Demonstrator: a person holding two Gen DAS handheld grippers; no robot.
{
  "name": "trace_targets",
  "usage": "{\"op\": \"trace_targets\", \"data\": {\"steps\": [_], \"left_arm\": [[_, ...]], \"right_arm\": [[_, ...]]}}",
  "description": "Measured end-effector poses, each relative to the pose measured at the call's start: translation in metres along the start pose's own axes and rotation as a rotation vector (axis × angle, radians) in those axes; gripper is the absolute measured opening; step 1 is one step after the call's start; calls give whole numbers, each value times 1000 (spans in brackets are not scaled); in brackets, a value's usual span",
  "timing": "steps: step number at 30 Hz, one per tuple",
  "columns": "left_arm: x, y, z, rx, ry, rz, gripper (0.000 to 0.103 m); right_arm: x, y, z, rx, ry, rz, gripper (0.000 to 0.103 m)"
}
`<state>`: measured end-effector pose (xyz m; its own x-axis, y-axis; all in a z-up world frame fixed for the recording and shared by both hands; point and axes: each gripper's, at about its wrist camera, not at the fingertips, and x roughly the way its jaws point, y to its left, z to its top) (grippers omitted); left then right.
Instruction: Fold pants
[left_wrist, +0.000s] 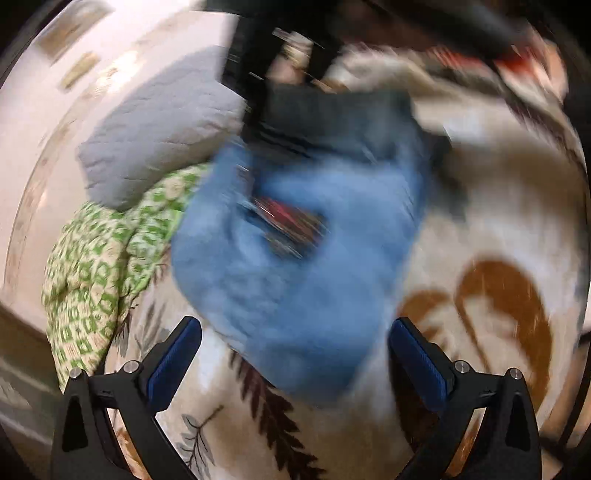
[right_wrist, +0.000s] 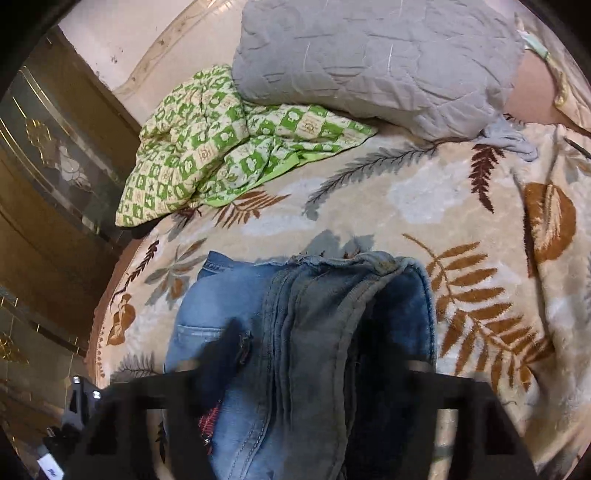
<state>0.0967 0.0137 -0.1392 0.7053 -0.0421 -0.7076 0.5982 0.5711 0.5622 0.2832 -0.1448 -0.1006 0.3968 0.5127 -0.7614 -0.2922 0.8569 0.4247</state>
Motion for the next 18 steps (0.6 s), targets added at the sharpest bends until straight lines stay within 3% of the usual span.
{"op": "trace_targets", "data": {"steps": [2, 6, 8, 11, 13, 18], "left_arm": [[-7, -9, -3, 45, -47, 51, 102], [-10, -3, -3, 3, -71, 139, 102], [-8, 2, -1, -15, -68, 150, 96], [-11, 6, 2, -42, -77, 89, 71], [-9, 2, 1, -31, -67, 103, 38], [-11, 0, -1, -75, -73, 115, 27]], "right_arm": [[1, -3, 1, -10, 14, 1, 34], [0, -11, 2, 11, 26, 14, 34], [1, -12, 2, 16, 28, 15, 34], [0, -11, 2, 13, 26, 11, 34], [0, -9, 3, 8, 24, 13, 25], [0, -4, 3, -10, 29, 20, 10]]}}
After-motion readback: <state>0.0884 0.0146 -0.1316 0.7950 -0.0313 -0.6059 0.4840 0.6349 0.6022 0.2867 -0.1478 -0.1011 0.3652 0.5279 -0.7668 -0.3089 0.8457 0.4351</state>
